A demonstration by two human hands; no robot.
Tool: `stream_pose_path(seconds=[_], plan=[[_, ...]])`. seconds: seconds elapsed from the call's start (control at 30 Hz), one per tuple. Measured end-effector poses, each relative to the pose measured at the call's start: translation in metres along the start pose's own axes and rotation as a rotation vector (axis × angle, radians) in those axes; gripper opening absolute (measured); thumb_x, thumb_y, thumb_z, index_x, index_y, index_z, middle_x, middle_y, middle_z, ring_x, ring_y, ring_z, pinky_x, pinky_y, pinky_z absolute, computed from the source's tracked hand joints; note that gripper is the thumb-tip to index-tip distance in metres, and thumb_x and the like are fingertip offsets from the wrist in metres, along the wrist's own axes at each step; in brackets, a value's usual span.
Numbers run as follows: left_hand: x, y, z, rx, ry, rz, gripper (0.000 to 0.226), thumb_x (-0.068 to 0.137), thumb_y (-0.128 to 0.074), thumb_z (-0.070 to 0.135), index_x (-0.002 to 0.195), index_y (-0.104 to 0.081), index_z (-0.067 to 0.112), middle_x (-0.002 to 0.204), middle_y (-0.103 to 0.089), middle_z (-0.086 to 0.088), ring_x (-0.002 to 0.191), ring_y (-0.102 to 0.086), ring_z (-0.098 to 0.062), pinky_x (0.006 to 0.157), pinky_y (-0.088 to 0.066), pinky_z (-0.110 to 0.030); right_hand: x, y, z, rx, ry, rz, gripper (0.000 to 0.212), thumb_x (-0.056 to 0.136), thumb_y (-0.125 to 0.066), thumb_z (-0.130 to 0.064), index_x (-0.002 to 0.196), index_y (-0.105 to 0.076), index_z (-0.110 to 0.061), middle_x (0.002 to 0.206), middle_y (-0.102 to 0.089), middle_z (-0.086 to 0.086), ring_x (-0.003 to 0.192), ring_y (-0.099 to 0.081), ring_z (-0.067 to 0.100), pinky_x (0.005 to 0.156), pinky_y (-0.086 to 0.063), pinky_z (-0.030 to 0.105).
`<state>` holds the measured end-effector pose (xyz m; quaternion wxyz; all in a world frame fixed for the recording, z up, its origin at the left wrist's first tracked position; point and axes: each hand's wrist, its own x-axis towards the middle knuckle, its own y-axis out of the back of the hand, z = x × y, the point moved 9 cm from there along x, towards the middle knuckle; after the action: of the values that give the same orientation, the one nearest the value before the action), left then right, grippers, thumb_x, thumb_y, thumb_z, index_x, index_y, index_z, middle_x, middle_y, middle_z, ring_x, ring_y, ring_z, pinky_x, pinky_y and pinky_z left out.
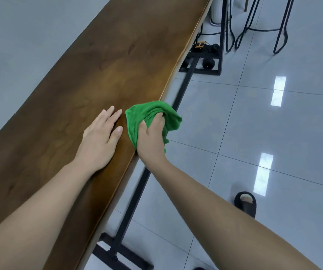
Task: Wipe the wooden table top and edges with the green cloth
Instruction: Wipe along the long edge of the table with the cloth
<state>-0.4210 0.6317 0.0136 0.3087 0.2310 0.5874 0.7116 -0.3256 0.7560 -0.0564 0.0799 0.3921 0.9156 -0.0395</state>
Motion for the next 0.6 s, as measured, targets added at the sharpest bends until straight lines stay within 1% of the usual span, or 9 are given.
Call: stream_pose_path(seconds=[0.07,0.1,0.27,0.43,0.47,0.5,0.53,0.57,0.6], plan=[[-0.009,-0.002,-0.007,-0.008,-0.002,0.007,0.054,0.118,-0.033,0.047,0.172,-0.032,0.038,0.181,-0.021,0.013,0.169,-0.012,-0.012,0.135,-0.016,-0.051,-0.041,-0.014,0.01,0.002,0.011,0.0,0.055,0.113,-0.044,-0.022,0.162,-0.026,-0.004,0.164,-0.033,0.015,0.145,-0.042,0.025,0.122,-0.038,0.042],[-0.011,-0.003,-0.008,-0.013,0.003,0.015,0.053,0.118,-0.033,0.045,0.171,-0.032,0.038,0.181,-0.022,0.013,0.169,-0.013,-0.011,0.136,-0.016,-0.051,-0.061,-0.02,0.014,0.006,0.017,-0.005,0.056,0.113,-0.044,-0.023,0.163,-0.024,-0.006,0.163,-0.033,0.013,0.145,-0.041,0.024,0.124,-0.036,0.044],[-0.011,-0.003,-0.008,-0.009,0.01,0.061,0.052,0.118,-0.031,0.046,0.17,-0.034,0.04,0.18,-0.024,0.015,0.168,-0.015,-0.01,0.134,-0.015,-0.05,-0.138,-0.046,0.03,0.013,0.031,-0.053,0.056,0.113,-0.042,-0.025,0.165,-0.023,-0.012,0.162,-0.034,0.007,0.142,-0.043,0.017,0.123,-0.039,0.04],[-0.012,-0.002,-0.006,-0.005,0.017,0.073,0.052,0.118,-0.032,0.043,0.17,-0.035,0.038,0.18,-0.026,0.014,0.168,-0.016,-0.011,0.133,-0.016,-0.05,-0.134,-0.051,0.029,0.013,0.015,-0.034,0.061,0.111,-0.037,-0.028,0.165,-0.019,-0.007,0.164,-0.031,0.011,0.146,-0.041,0.021,0.125,-0.036,0.038],[-0.012,-0.002,-0.005,-0.001,0.018,0.073,0.052,0.119,-0.032,0.042,0.17,-0.035,0.038,0.18,-0.026,0.013,0.168,-0.016,-0.011,0.133,-0.017,-0.05,-0.123,-0.048,0.025,0.02,0.012,-0.014,0.061,0.11,-0.038,-0.028,0.165,-0.02,-0.006,0.164,-0.031,0.011,0.148,-0.04,0.022,0.127,-0.034,0.036],[-0.011,-0.002,-0.005,0.001,0.018,0.073,0.052,0.119,-0.032,0.042,0.17,-0.035,0.037,0.18,-0.026,0.013,0.168,-0.016,-0.011,0.133,-0.017,-0.05,-0.108,-0.043,0.022,0.02,0.007,0.01,0.06,0.11,-0.039,-0.024,0.165,-0.02,-0.006,0.165,-0.032,0.011,0.149,-0.04,0.021,0.128,-0.03,0.027],[-0.011,-0.002,-0.006,0.002,0.017,0.075,0.052,0.118,-0.033,0.042,0.17,-0.035,0.037,0.18,-0.026,0.013,0.168,-0.016,-0.01,0.133,-0.017,-0.05,-0.09,-0.036,0.017,0.01,-0.002,0.036,0.059,0.111,-0.042,-0.019,0.165,-0.021,-0.005,0.166,-0.032,0.011,0.147,-0.039,0.018,0.123,-0.025,0.013],[-0.011,-0.002,-0.006,0.001,0.016,0.076,0.052,0.118,-0.034,0.042,0.17,-0.035,0.037,0.18,-0.026,0.013,0.168,-0.016,-0.01,0.133,-0.018,-0.049,-0.07,-0.028,0.012,0.0,-0.014,0.059,0.058,0.112,-0.043,-0.015,0.165,-0.021,-0.004,0.167,-0.031,0.011,0.144,-0.038,0.014,0.112,-0.021,0.0],[-0.011,-0.002,-0.006,-0.001,0.016,0.077,0.052,0.118,-0.035,0.042,0.17,-0.036,0.037,0.18,-0.026,0.014,0.168,-0.016,-0.01,0.133,-0.018,-0.048,-0.048,-0.02,0.006,-0.006,-0.022,0.075,0.058,0.113,-0.043,-0.014,0.166,-0.021,-0.003,0.169,-0.03,0.011,0.14,-0.038,0.013,0.102,-0.02,-0.004]])
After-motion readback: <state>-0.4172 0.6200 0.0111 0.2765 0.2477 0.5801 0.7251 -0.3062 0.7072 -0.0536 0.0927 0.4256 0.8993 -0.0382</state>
